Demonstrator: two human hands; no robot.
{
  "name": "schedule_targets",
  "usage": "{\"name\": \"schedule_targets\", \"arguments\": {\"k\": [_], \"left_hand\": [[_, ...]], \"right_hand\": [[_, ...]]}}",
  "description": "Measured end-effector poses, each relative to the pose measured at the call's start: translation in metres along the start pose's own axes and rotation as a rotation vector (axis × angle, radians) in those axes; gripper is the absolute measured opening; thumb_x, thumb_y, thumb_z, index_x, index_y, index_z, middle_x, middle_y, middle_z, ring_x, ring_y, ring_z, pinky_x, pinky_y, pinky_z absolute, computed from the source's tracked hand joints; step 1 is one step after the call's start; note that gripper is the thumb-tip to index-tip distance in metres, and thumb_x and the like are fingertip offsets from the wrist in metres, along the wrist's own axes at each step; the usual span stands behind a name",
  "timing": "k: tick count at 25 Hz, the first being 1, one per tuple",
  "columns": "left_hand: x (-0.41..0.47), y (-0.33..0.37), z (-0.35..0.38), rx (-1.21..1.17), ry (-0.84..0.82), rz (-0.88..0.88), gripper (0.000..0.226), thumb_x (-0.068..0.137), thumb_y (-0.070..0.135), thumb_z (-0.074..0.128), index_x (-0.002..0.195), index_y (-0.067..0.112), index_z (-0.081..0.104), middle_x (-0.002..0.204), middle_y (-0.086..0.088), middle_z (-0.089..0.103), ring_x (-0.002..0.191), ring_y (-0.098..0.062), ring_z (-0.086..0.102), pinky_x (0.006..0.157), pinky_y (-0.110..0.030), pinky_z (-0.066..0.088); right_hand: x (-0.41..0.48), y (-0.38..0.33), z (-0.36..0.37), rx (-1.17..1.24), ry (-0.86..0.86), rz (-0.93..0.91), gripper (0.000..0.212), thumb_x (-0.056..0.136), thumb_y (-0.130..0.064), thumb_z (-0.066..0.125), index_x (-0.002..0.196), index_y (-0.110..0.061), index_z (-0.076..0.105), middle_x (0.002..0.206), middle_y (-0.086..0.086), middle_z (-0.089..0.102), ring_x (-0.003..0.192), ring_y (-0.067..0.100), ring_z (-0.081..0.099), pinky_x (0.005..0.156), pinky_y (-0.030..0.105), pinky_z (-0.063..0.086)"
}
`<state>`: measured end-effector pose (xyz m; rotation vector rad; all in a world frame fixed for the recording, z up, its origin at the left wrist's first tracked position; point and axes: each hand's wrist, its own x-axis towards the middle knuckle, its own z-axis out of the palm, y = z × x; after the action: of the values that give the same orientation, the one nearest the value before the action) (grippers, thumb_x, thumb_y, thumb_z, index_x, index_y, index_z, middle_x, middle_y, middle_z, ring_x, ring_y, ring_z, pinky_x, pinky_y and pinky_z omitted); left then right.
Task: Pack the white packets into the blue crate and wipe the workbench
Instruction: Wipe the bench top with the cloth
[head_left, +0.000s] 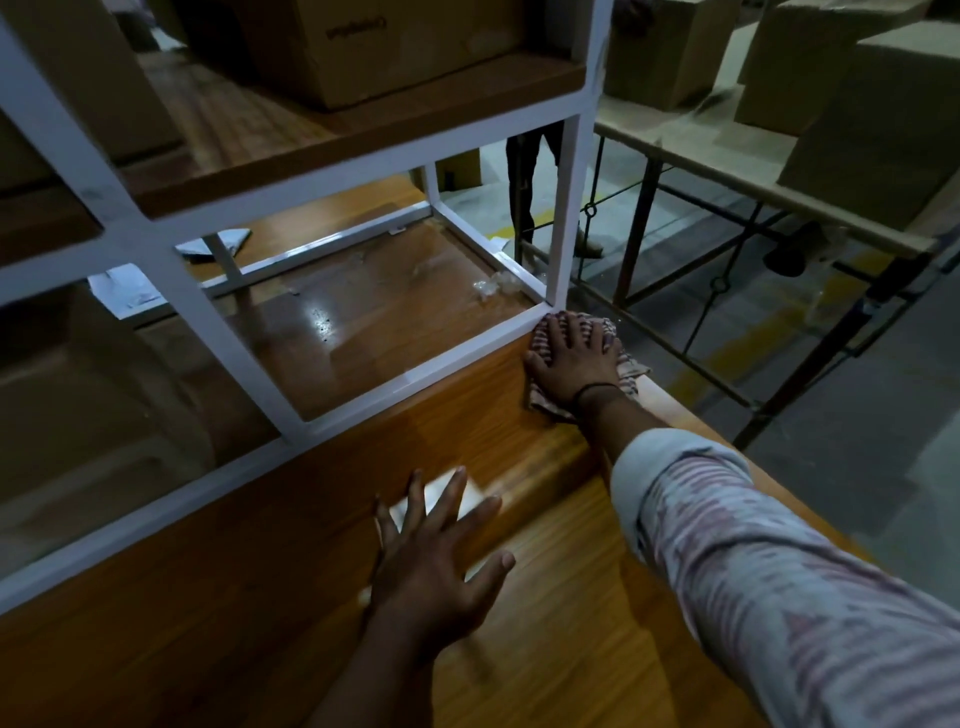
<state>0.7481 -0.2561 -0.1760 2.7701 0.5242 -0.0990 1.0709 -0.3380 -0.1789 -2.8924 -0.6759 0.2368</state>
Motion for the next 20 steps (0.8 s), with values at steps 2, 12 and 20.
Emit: {"name": "schedule_targets", "arguments": {"k": [2, 12, 20], "left_hand": [[0.0, 0.001, 0.0, 0.001, 0.009, 0.004, 0.064, 0.086, 0.087, 0.029, 0.147, 0.07, 0.016, 0.164, 0.032, -0.016, 0.15, -0.016, -0.033, 0.119, -0.064, -0.015], [-0.004, 0.005, 0.0, 0.004, 0.013, 0.021, 0.067, 0.086, 0.086, 0.03, 0.148, 0.066, 0.021, 0.166, 0.026, -0.009, 0.154, -0.022, -0.022, 0.119, -0.065, -0.013], [-0.005, 0.001, 0.007, -0.008, 0.061, 0.054, 0.067, 0.086, 0.086, 0.033, 0.149, 0.062, 0.028, 0.169, 0.021, 0.005, 0.157, -0.024, -0.013, 0.119, -0.065, -0.013]], "right_hand": [[0.004, -0.003, 0.0, 0.003, 0.016, 0.006, 0.083, 0.09, -0.076, 0.021, 0.159, -0.032, 0.005, 0.168, 0.004, 0.004, 0.151, 0.042, 0.002, 0.117, 0.067, 0.004], [-0.069, 0.051, -0.004, -0.036, 0.002, 0.024, 0.08, 0.09, -0.078, 0.019, 0.158, -0.039, 0.004, 0.168, -0.002, 0.002, 0.152, 0.038, 0.004, 0.119, 0.059, 0.009], [-0.197, 0.13, -0.002, -0.048, 0.057, 0.121, 0.077, 0.092, -0.078, 0.021, 0.158, -0.041, 0.005, 0.168, -0.007, 0.002, 0.152, 0.034, 0.01, 0.117, 0.058, 0.012]]}}
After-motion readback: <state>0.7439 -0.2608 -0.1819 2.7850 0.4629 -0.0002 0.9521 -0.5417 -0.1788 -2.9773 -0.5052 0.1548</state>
